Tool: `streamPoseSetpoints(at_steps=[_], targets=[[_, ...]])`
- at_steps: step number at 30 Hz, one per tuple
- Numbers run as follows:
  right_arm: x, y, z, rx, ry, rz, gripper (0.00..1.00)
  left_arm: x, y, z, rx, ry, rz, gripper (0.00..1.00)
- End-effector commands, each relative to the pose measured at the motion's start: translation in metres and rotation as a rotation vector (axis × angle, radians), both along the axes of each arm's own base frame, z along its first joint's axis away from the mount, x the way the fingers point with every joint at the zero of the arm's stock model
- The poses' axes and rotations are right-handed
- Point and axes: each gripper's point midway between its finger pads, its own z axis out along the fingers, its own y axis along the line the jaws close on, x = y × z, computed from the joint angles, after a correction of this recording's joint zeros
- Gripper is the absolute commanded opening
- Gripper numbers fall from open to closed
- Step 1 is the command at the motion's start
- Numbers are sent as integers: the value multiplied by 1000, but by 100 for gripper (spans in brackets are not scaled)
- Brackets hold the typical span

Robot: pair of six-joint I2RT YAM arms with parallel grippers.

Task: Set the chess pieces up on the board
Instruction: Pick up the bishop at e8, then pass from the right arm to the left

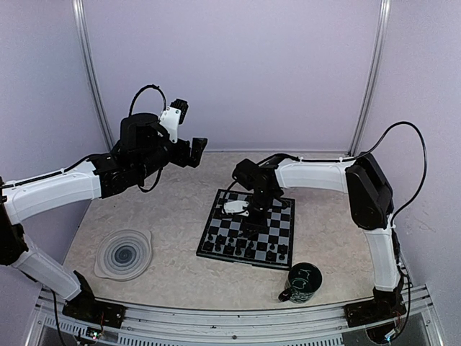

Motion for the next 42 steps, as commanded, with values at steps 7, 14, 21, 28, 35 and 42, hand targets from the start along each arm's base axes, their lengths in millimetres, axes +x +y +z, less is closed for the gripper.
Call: streamPoseSetpoints(at_steps=[7,14,21,28,35,42], targets=[[-2,-10,-9,0,32,-12,19,0,-2,5,-13,-2,-13,99],[24,-10,35,205,62,-112,14,1,-3,4,-33,4,-13,99],[51,-29,109,621,234,-203,14,-7,-36,-3,-116,64,-178,99],[48,-50,160,906,397,-176,14,-27,-86,-12,-351,238,-468,84],[40,-52,154,911,429,-178,15,-57,-148,-51,-492,481,-716,56],[38,-53,153,908,422,-168,15,-57,-175,-80,-475,589,-683,47]])
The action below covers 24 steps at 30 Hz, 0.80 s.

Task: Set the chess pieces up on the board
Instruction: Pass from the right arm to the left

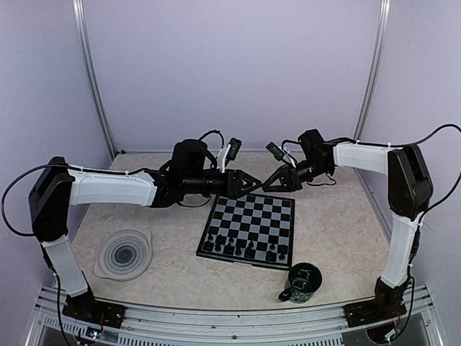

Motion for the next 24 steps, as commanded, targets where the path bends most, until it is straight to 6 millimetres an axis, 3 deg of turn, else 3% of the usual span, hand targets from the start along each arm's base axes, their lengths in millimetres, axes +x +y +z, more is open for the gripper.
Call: streamPoseSetpoints(at_steps=[1,12,19,24], targets=[[-10,2,14,43,-21,31,15,3,-13,19,-38,32,-8,46],[-15,1,18,56,-24,46,16,16,-16,-7,46,87,43,34],[-18,2,19,54,-30,54,16,20,-18,-16,98,82,64,38],[-20,3,17,40,-43,58,16,20,-22,-20,100,87,49,32]])
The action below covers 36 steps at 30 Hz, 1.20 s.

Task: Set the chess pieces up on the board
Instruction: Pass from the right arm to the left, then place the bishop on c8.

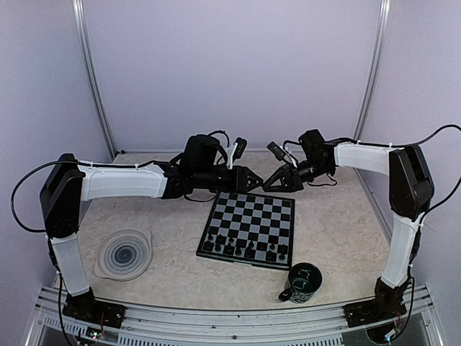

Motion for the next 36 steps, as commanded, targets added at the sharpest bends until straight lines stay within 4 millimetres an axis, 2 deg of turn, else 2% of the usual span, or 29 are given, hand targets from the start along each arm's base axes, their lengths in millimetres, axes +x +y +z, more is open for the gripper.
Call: streamPoseSetpoints(at_steps=[1,11,15,18,20,21,22,25,31,36], targets=[[-12,2,11,7,-39,25,16,3,-7,-1,11,-12,-11,31],[-12,2,9,-2,-44,25,17,2,-15,-6,17,-2,-41,13],[-11,1,11,-14,-65,22,23,3,-12,-7,46,-18,-36,7],[-13,-4,13,-34,-108,29,30,3,-2,-1,100,-53,-22,6],[-13,-10,17,-41,-136,26,44,-1,6,1,142,-72,-27,5],[-12,-13,17,-49,-154,20,80,-5,9,6,154,-86,-36,5],[-10,-16,18,-62,-170,12,97,-10,11,5,176,-93,-49,5],[3,-29,12,-109,-194,-40,99,-34,13,3,256,-134,-107,5],[42,-54,-9,-255,-238,-210,99,-80,7,-19,412,-180,-207,5],[47,-58,-15,-285,-254,-233,99,-100,-3,-35,464,-190,-256,5]])
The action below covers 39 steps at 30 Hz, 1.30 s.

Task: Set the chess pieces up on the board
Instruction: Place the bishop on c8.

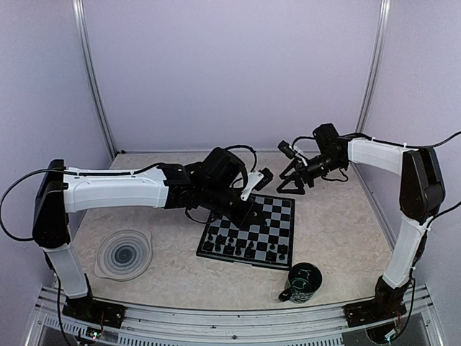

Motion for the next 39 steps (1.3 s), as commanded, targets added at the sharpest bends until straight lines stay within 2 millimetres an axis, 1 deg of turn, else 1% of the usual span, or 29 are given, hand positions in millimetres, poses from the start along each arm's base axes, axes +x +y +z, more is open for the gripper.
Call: streamPoseSetpoints(at_steps=[1,4,8,10,16,22,39], targets=[[7,-7,0,-45,-43,-47,99,-7,0,-8,79,-48,-35,5],[8,-8,-6,-54,-30,-47,99,-17,-10,-18,99,-41,-76,5],[8,-8,-10,-59,-18,-46,99,-24,-19,-33,129,-33,-102,5],[8,-8,-10,-62,-17,-47,99,-24,-20,-43,150,-21,-105,6],[9,-9,-11,-68,-20,-48,99,-21,-18,-58,186,-12,-90,5],[9,-9,-14,-73,-14,-47,99,-26,-19,-77,224,26,-105,5],[9,-9,-19,-79,-5,-45,99,-27,-17,-101,288,55,-105,6]])
